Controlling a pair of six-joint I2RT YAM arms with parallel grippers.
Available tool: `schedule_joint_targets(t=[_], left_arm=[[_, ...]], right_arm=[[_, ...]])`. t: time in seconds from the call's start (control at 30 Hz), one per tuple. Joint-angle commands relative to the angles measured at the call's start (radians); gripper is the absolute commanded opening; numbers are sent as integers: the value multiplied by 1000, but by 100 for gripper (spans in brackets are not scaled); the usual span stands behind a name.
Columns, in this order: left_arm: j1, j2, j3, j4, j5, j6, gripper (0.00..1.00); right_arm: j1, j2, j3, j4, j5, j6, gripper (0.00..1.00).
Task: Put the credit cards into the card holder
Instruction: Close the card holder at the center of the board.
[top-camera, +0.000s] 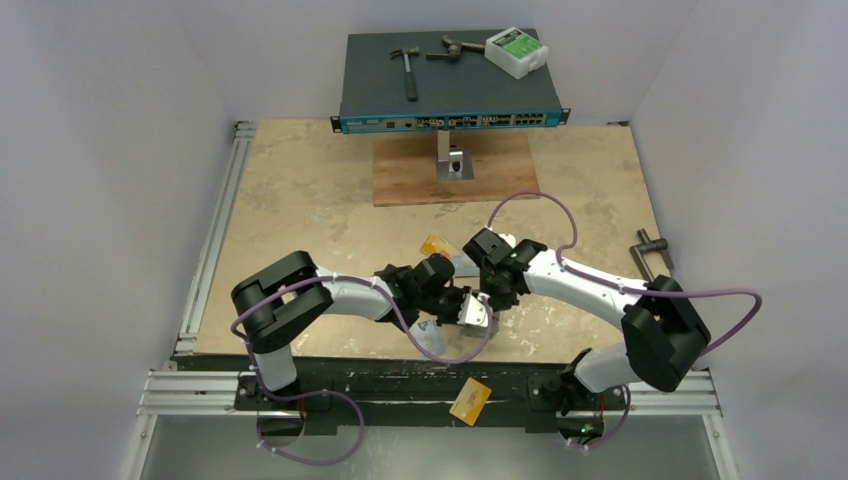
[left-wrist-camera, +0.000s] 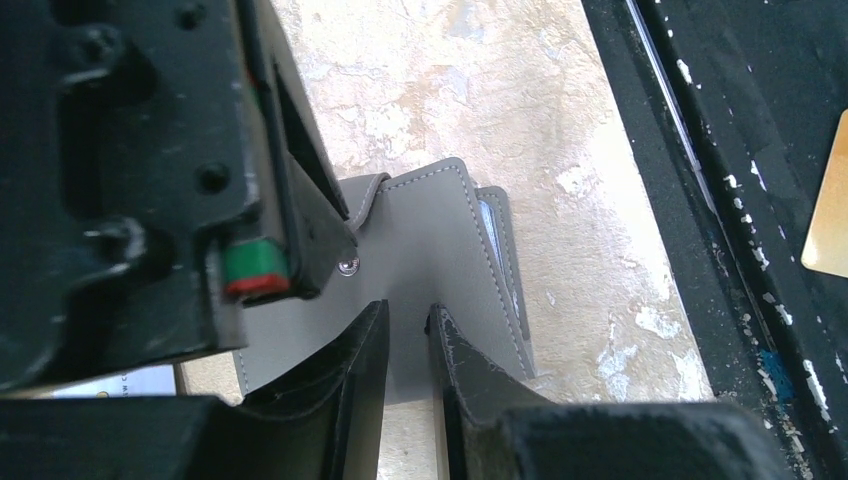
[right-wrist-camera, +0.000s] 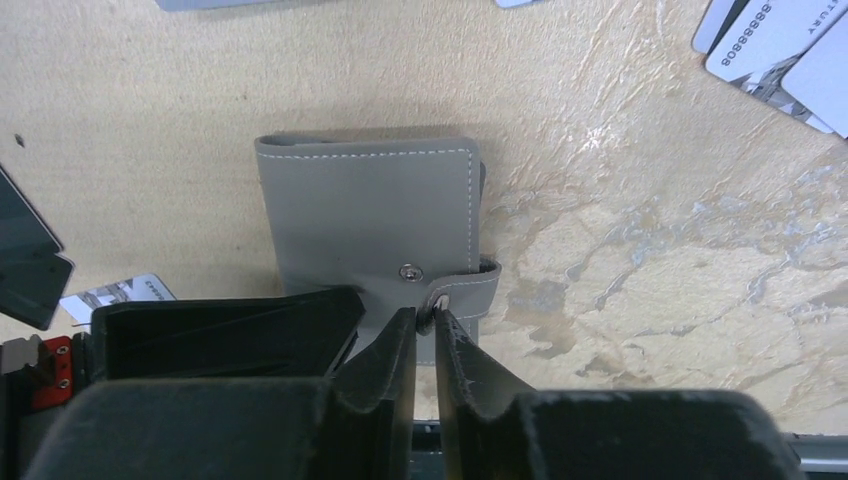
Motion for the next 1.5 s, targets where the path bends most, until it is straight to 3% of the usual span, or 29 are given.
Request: schedule_joint_targets(t=[0.0,0.07,0.73,1.47], left_arm=[[0,0,-45,-77,-14,56,21],[-3,-4,-54,-77,-10,72,21],[-23,-23,-87,-90,29,144,21],[-24,-23,-86,-95,26,146,21]], right_arm=[[6,-4,52,-17,54,5,6],[6,-5,53,-16,54,6,0],[27,30,1,65,-54,-12,0],[31,55,-37,87,-37,-6,0]])
